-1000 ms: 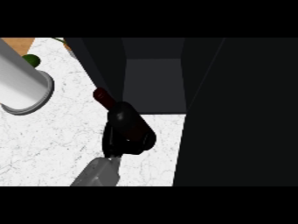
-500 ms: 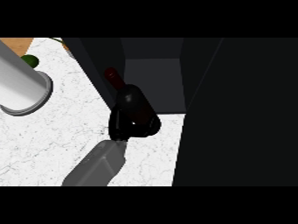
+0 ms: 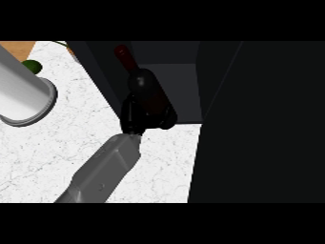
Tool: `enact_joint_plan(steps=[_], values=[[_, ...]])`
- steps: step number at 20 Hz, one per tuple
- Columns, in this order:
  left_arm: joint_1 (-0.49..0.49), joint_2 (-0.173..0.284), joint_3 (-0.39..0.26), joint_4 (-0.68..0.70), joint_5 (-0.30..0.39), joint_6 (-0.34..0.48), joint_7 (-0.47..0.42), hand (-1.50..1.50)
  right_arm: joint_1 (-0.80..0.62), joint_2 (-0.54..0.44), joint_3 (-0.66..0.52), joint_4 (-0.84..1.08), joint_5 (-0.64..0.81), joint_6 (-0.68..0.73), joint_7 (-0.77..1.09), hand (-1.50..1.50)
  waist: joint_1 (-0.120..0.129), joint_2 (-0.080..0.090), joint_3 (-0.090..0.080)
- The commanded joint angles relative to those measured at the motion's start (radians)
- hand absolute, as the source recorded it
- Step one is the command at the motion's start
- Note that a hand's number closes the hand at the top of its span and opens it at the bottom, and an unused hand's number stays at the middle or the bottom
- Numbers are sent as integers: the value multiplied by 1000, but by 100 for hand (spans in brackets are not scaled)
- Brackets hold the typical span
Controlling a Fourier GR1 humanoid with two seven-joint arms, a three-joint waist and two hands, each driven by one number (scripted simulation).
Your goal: Pick up the wine, place it into the cabinet and close the cabinet
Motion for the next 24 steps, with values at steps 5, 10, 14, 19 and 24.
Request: enact_joint_plan(steps=[5,10,14,19,24], values=[[-168,0,81,159,25,-29,16,150,89,12,15,-33,-26,31,-50,-150,-10,2,0],[-218,25,105,213,32,-63,64,150,-23,-14,-26,19,-12,-1,3,-150,-6,6,0],[-265,0,80,207,54,38,85,150,33,3,2,13,-8,17,-39,-150,-12,5,0],[-386,0,91,322,49,33,161,150,-11,-5,-10,46,-29,23,-42,-150,-25,10,0],[-321,0,54,356,73,-17,86,150,-61,7,24,50,6,3,-29,-150,-55,20,-1]])
